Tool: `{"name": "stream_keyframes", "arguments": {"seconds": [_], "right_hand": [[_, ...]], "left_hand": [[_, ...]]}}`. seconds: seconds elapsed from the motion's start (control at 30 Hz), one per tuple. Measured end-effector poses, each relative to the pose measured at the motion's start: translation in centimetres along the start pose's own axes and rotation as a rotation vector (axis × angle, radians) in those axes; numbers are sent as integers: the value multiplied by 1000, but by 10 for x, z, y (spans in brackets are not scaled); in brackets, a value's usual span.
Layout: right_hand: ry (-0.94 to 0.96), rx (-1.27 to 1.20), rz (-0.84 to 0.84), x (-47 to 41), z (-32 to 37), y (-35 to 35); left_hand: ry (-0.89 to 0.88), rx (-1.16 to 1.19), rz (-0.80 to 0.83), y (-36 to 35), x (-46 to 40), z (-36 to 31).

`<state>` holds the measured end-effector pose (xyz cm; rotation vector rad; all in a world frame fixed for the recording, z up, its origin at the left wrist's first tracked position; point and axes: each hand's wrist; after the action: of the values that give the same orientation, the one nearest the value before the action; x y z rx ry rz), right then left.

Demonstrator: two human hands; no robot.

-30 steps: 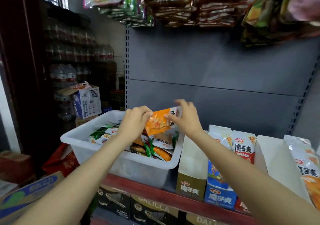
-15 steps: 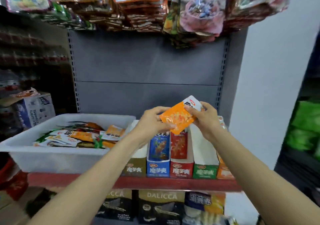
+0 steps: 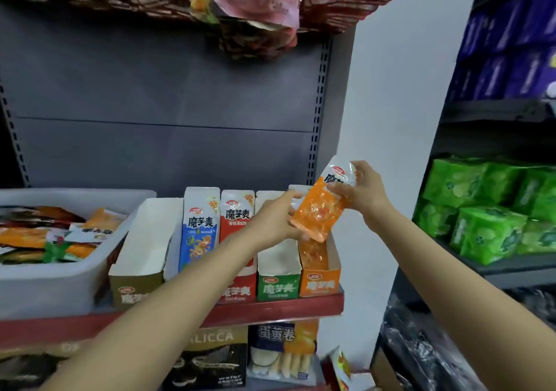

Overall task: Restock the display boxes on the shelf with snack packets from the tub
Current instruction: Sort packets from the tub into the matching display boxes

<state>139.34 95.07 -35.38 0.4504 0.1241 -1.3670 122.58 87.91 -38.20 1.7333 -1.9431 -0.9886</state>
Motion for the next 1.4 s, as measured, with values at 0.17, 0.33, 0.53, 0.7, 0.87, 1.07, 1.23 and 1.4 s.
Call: {"name": "stream_keyframes", "arguments": {"seconds": [0.17,0.33,0.53,0.7,0.87,1.07,1.23,1.4], "right_hand": [[80,311,102,-11,-16,-1],[141,505,224,-13,-31,-13],[203,774,281,-15,-52,-21],[179,939,343,-12,-60,-25],[160,980,338,-8,-60,-28],[214,905,292,1,-44,-35],[377,811,308,8,-9,-70],[506,720,414,13,26,-143]], "left_hand": [[87,-65,-104,-7,-11,15],[160,-55,14,-11,-18,19],[197,-63,17,-12,-21,21],[199,-83,22,-11,-21,22],[194,-98,20,-12,-22,24],[143,-90,-110,-1,-9,23],[35,-110,-374,35,28,25],[79,-217,-583,90,83,55]]}}
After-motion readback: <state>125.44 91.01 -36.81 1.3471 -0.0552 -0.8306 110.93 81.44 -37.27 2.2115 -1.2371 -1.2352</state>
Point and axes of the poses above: each hand's wrist, its own x-axis away from the middle knuckle, its own y-axis out of the back of the hand, z = x × y, and after that the axes turned 8 degrees about z, right-handed
